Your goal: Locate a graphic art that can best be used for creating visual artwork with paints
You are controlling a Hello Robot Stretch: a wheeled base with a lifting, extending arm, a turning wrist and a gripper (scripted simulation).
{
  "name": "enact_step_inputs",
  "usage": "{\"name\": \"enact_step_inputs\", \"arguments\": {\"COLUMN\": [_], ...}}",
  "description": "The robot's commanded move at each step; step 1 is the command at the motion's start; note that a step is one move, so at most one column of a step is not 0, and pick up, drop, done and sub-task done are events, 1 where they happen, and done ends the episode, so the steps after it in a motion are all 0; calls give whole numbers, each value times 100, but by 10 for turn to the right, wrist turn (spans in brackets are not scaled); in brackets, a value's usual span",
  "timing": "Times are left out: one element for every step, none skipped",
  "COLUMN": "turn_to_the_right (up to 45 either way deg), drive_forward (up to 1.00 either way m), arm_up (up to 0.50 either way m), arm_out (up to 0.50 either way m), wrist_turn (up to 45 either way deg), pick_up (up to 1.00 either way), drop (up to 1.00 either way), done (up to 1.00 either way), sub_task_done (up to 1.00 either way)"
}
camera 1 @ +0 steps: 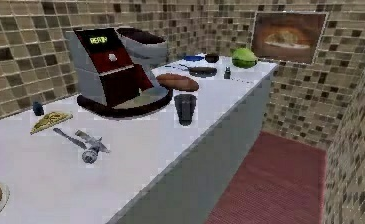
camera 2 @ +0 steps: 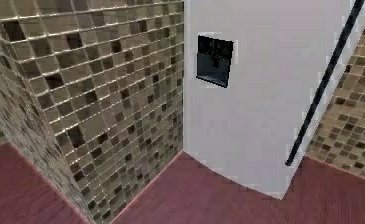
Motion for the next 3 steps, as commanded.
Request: {"name": "enact_step_inputs", "arguments": {"turn_to_the_right": [330, 0, 30], "drive_forward": [0, 100, 0], "arm_up": [0, 0, 0], "arm_out": [0, 0, 0], "wrist_turn": [0, 0, 0], "pick_up": [0, 0, 0], "drop": [0, 0, 0], "done": [0, 0, 0], "sub_task_done": [0, 0, 0]}}
